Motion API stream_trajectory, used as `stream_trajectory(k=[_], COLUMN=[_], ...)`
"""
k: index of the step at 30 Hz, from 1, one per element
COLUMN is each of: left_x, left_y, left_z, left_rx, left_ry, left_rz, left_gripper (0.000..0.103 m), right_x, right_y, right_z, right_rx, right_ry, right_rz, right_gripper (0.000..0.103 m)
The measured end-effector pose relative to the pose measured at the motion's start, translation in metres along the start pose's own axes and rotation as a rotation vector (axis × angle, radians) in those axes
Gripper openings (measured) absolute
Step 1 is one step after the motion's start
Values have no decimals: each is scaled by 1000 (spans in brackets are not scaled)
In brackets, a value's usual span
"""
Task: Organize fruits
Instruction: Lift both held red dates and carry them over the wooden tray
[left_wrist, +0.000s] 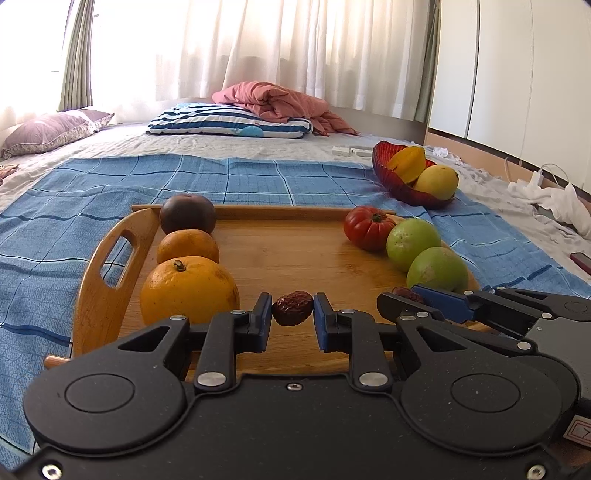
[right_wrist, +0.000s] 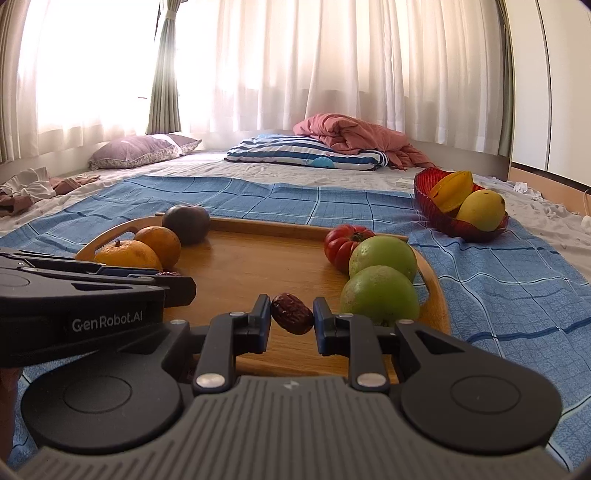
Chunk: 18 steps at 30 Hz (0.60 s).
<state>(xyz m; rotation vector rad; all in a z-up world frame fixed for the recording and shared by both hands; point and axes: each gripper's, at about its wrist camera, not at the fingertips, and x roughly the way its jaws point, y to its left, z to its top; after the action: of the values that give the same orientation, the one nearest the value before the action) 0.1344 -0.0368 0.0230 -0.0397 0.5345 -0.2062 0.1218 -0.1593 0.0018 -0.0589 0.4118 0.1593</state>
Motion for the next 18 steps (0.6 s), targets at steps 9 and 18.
stream_trajectory(k=[9,18], left_x=[13,25], left_y=[-2,-5], left_z=[3,0], left_rx=[33,44], left_ry=[26,47], left_rz=[-12,-1], left_gripper=[23,23], right_x=[12,20], right_y=[-3,2], right_z=[1,-1], right_rx=[-84,-142], right_ry=[64,94], right_rz=[72,62], right_gripper=[30,30])
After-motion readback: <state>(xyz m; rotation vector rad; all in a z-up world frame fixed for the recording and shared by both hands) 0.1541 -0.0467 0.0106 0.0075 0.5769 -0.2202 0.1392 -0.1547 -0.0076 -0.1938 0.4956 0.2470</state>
